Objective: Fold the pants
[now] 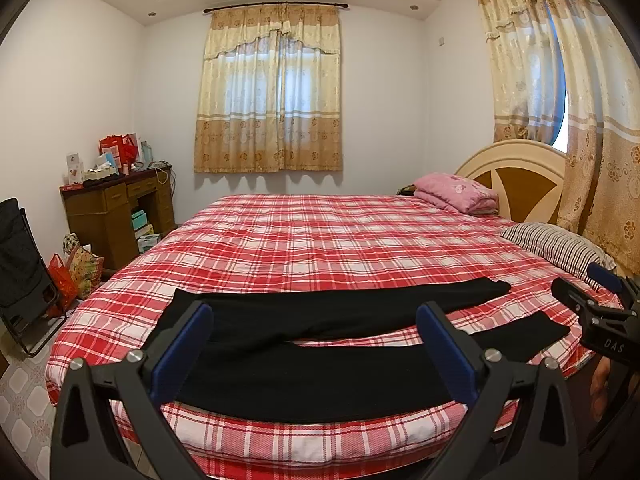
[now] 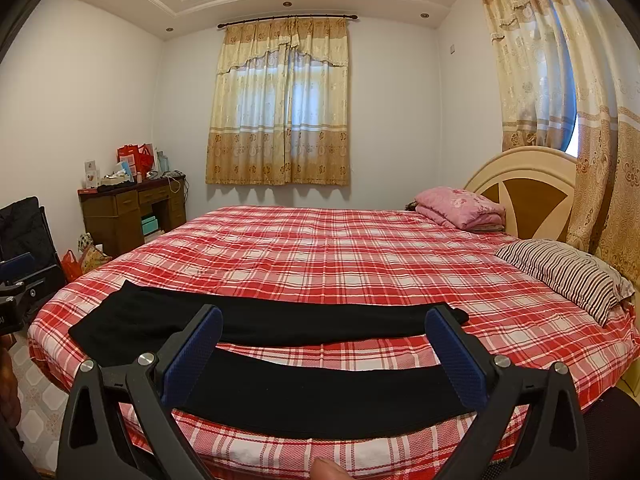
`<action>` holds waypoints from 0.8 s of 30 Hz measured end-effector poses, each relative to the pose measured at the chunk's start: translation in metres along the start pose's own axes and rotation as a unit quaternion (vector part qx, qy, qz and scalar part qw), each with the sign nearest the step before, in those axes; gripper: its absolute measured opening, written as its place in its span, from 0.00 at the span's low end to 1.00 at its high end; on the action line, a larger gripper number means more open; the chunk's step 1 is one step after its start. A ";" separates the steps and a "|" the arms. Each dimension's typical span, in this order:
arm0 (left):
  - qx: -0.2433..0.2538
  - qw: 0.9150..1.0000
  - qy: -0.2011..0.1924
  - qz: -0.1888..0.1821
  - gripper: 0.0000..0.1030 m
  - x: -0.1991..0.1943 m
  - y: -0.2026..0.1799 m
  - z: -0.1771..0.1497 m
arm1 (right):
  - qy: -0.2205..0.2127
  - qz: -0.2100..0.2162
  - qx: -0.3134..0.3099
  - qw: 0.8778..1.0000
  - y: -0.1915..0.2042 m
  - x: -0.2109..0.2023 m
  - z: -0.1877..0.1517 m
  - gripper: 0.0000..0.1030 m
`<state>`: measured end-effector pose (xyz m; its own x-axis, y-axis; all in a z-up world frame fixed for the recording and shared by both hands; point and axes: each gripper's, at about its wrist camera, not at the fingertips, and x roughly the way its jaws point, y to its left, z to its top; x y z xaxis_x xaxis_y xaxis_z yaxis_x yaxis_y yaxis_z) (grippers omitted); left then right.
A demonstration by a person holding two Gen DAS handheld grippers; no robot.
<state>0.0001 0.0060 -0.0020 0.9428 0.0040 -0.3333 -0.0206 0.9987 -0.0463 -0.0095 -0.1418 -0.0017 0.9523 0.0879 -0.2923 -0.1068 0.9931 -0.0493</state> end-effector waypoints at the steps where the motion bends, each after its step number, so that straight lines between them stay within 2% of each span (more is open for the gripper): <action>1: 0.000 1.000 0.000 0.000 1.00 0.000 0.000 0.000 | 0.000 0.000 0.000 1.000 0.000 0.000 0.000 0.99; 24: -0.003 1.000 0.001 0.004 1.00 0.001 0.011 -0.002 | 0.011 -0.002 -0.005 1.000 0.001 0.009 -0.006 0.99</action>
<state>0.0002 0.0165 -0.0049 0.9418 0.0120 -0.3361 -0.0304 0.9983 -0.0495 -0.0032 -0.1407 -0.0101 0.9460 0.0815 -0.3137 -0.1056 0.9926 -0.0605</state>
